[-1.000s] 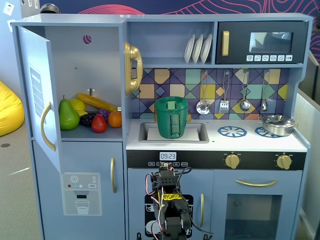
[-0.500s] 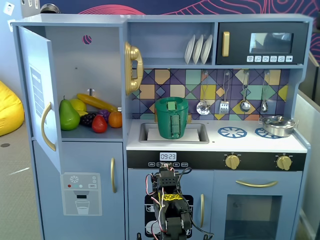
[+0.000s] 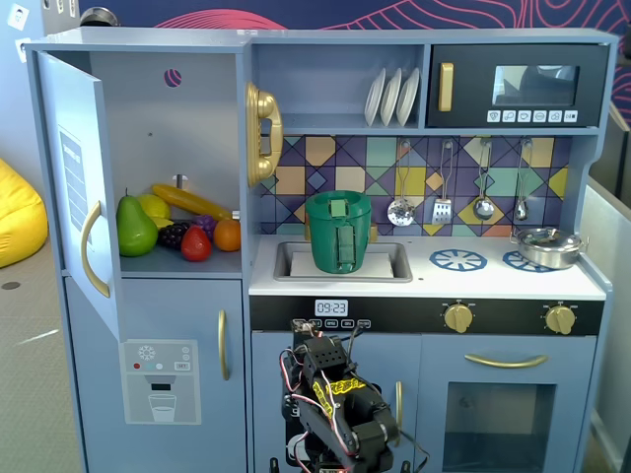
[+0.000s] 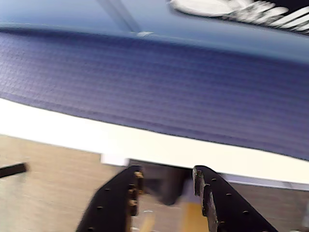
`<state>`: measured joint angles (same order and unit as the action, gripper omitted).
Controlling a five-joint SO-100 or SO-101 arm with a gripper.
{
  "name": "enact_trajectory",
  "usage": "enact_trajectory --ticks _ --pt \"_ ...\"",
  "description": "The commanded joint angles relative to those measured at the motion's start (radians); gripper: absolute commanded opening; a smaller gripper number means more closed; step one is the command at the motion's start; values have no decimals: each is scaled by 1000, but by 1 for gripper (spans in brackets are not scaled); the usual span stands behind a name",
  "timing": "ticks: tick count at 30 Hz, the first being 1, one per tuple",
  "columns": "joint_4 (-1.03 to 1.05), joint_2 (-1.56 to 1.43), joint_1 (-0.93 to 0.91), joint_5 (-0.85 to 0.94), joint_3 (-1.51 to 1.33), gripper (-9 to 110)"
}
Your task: Close the left cabinet door
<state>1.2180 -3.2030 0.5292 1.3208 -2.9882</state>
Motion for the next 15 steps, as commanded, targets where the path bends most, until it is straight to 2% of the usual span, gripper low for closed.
enact_trajectory --ticks 1,8,15 --pt "-199 28 207 -35 117 0" --pt "-400 147 543 98 327 0" --pt "-629 241 831 147 514 0"
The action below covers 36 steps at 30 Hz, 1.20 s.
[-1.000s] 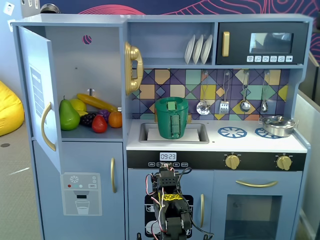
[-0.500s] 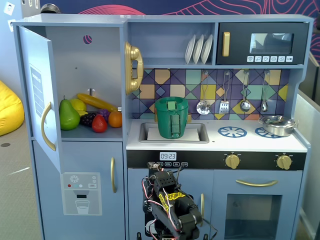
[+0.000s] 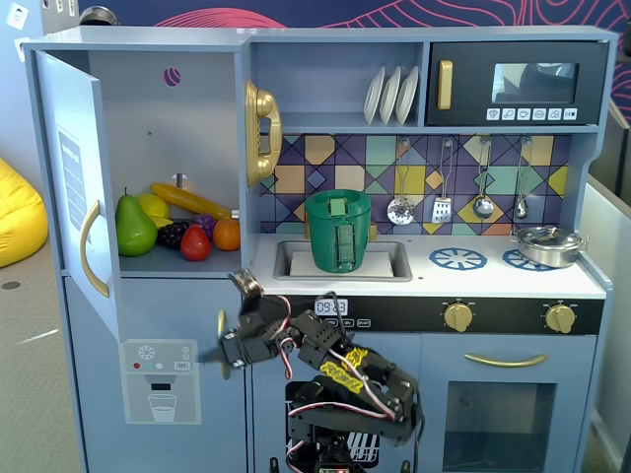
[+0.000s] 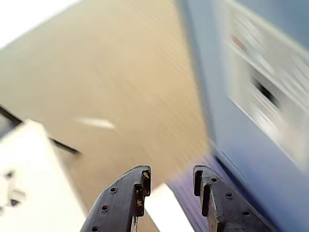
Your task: Close the left cabinet door
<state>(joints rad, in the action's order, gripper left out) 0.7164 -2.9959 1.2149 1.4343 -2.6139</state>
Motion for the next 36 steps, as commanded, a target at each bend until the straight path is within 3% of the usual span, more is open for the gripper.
enact_trajectory --ticks 1,7,14,29,36 --pt "-158 48 190 48 163 0" --pt "-221 176 399 110 325 0" --pt "-272 336 500 176 494 0" --pt "-364 787 549 239 894 0" --pt "-377 914 486 245 1017 0"
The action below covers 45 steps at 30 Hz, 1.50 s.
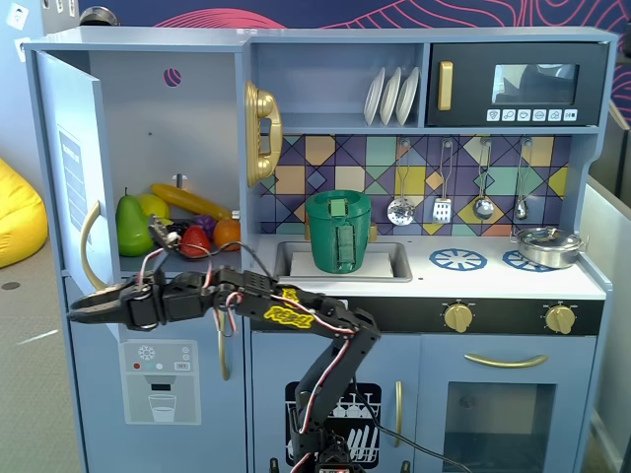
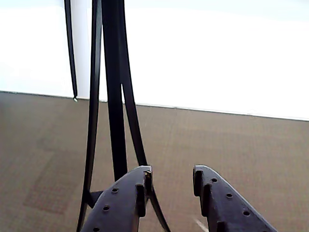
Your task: Close the left cabinet door
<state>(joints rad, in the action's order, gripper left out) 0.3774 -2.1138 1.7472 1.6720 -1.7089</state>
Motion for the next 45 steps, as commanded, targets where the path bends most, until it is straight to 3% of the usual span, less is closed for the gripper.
enact_trajectory --ticks 1,27,45 --pt "-40 37 -58 8 115 0" --pt "72 -109 -433 11 41 0" --pt "84 -132 -868 40 17 0"
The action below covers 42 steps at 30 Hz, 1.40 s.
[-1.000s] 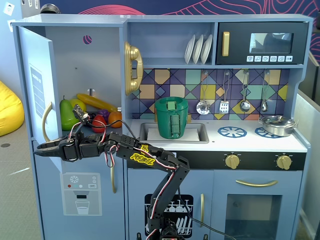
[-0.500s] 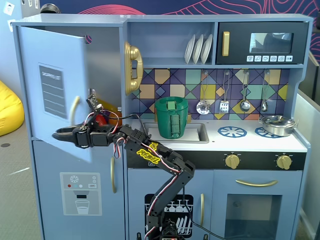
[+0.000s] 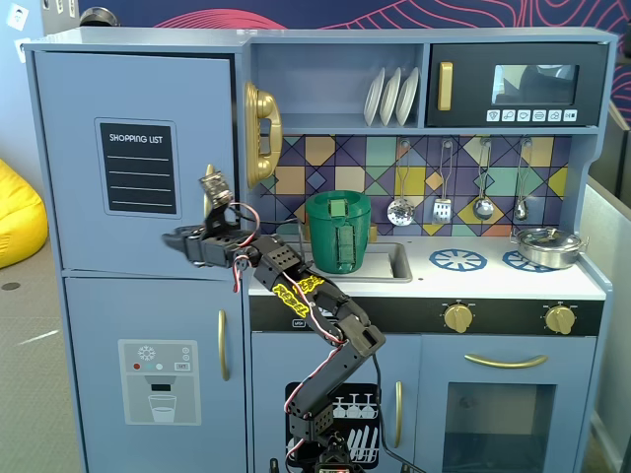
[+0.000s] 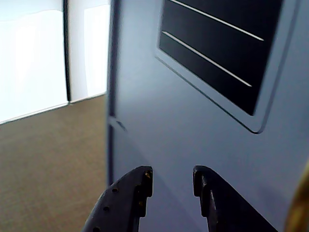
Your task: Close the left cabinet door
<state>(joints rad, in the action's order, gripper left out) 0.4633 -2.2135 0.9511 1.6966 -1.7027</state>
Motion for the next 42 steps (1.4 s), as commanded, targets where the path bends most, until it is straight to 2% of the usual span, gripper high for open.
enact_trajectory --ticks 1,10,17,21,28,36,42 --pt "-12 -26 -94 23 11 0" --pt "-66 17 -224 40 9 0" --pt "-74 -12 -229 40 -26 0" --pt "28 -87 -210 11 -75 0" --pt "98 -367 -337 -37 -437 0" --pt "238 -696 -617 -95 -848 0" --pt "359 -831 -824 -149 -1094 0"
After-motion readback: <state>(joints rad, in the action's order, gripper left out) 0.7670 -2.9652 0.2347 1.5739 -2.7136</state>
